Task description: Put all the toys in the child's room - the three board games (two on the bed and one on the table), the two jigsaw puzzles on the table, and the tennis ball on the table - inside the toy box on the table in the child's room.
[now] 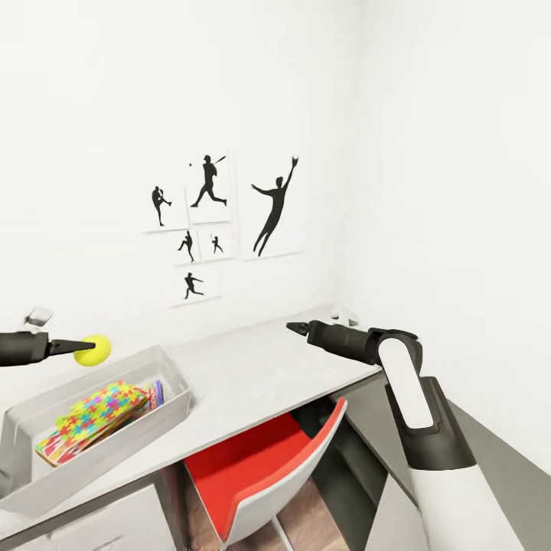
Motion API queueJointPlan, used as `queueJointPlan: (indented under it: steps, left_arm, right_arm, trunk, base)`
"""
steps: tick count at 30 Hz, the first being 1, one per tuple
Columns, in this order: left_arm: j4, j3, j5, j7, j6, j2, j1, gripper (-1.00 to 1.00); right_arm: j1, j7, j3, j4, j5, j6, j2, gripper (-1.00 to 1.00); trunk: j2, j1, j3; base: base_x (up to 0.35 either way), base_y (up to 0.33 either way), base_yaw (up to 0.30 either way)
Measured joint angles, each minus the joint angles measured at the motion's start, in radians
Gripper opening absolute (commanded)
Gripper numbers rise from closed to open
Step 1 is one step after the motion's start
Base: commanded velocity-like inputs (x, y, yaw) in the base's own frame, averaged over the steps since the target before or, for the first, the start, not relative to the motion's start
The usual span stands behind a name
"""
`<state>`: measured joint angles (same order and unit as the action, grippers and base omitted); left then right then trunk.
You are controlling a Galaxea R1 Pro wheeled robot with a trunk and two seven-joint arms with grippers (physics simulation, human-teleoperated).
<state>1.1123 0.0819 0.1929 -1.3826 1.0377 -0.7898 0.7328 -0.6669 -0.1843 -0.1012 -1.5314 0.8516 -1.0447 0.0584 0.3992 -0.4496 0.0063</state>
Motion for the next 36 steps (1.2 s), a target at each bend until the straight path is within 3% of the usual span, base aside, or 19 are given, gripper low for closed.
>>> queueJointPlan:
  steps: [4,9,15,20,24,31,36]
  left_arm:
    - [0.0,0.001,-0.03,0.001,0.0,-0.001,-0.002,-1.0]
    - [0.002,0.005,-0.126,0.0,-0.001,-0.003,-0.003,-1.0]
    - [0.003,0.0,-0.156,0.001,-0.015,-0.003,-0.004,-1.0]
    - [0.004,-0.009,-0.223,0.005,-0.031,-0.001,-0.005,-1.0]
    - [0.004,-0.016,-0.237,0.004,-0.076,0.0,-0.007,-1.0]
    - [0.003,-0.041,-0.241,0.004,-0.096,-0.001,-0.009,-1.0]
    - [0.002,-0.045,-0.29,0.006,-0.116,-0.001,-0.009,-1.0]
  right_arm:
    - [0.0,0.0,0.0,0.014,0.0,0.0,0.001,1.0]
    - [0.0,0.0,0.0,0.034,-0.001,0.0,0.0,1.0]
    - [0.0,0.0,0.001,0.043,-0.001,0.0,0.0,1.0]
    - [0.0,0.0,0.002,0.044,-0.001,0.0,0.0,1.0]
    - [0.0,0.0,0.002,0.049,-0.001,0.0,0.0,1.0]
    - [0.0,-0.001,0.0,0.057,-0.001,0.0,0.0,1.0]
    - [0.0,-0.001,0.0,0.058,-0.001,0.0,0.0,1.0]
  trunk:
    - [0.0,0.0,0.0]
    - [0.0,0.0,0.0]
    - [0.0,0.0,0.0]
    - [0.0,0.0,0.0]
    - [0.0,0.0,0.0]
    - [0.0,0.0,0.0]
    - [0.0,0.0,0.0]
  base:
    - [0.0,0.0,0.289]
    - [0.0,0.0,0.289]
    - [0.0,0.0,0.191]
    - [0.0,0.0,0.025]
    - [0.0,0.0,0.003]
    - [0.0,0.0,0.0]
    - [0.0,0.0,0.0]
